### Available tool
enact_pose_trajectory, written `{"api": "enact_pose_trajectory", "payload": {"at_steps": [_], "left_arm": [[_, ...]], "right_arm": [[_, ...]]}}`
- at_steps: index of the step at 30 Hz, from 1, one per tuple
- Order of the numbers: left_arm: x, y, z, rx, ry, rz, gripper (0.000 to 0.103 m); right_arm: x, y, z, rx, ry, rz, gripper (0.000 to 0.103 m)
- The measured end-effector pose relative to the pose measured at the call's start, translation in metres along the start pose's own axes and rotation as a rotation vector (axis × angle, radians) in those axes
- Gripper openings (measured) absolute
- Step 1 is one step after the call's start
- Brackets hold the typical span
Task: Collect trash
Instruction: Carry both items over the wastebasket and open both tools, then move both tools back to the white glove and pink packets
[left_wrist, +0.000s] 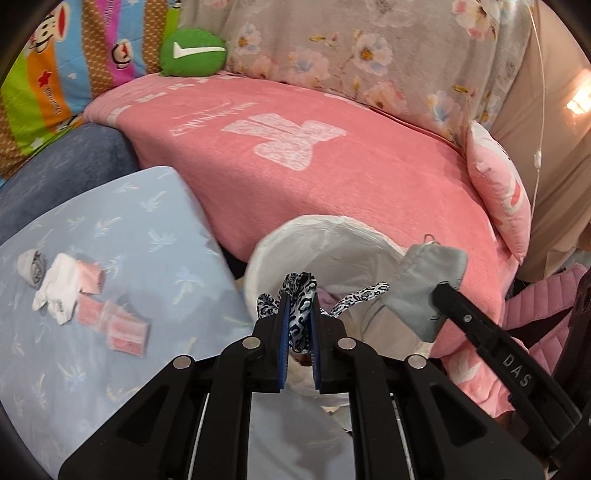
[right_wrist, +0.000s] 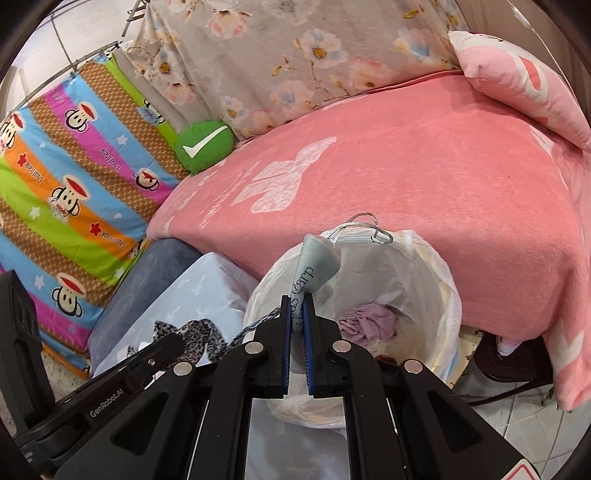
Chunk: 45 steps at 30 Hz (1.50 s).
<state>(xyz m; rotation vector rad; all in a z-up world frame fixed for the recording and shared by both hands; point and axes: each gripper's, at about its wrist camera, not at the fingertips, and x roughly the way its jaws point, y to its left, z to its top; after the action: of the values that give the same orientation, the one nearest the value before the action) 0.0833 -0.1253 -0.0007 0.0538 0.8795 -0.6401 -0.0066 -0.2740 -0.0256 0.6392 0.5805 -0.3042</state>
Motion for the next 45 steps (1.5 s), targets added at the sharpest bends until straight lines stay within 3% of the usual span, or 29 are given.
{"api": "enact_pose_trajectory", "payload": {"at_steps": [3, 8, 11, 30, 40, 45], "left_arm": [[0.013, -0.012, 0.001, 0.019, 0.042, -0.007, 0.018], [0.017, -0.016, 0.002, 0.016, 0.025, 0.003, 0.060], [0.014, -0.013, 0.002, 0.014, 0.009, 0.010, 0.066], [0.014, 0.024, -0.006, -0.063, 0.003, 0.100, 0.067], [0.006, 0.048, -0.017, -0.100, -0.005, 0.159, 0.067], [0.000, 0.068, -0.025, -0.140, -0.003, 0.188, 0.067]], "right_arm": [[0.000, -0.004, 0.000, 0.002, 0.001, -0.006, 0.006], [0.002, -0.009, 0.002, 0.007, 0.002, -0.016, 0.006], [0.005, -0.012, 0.002, 0.013, 0.006, -0.020, 0.007], [0.026, 0.024, -0.012, -0.064, 0.068, 0.019, 0.022], [0.032, 0.055, -0.028, -0.131, 0.117, 0.046, 0.025], [0.034, 0.073, -0.038, -0.165, 0.140, 0.061, 0.034]]}}
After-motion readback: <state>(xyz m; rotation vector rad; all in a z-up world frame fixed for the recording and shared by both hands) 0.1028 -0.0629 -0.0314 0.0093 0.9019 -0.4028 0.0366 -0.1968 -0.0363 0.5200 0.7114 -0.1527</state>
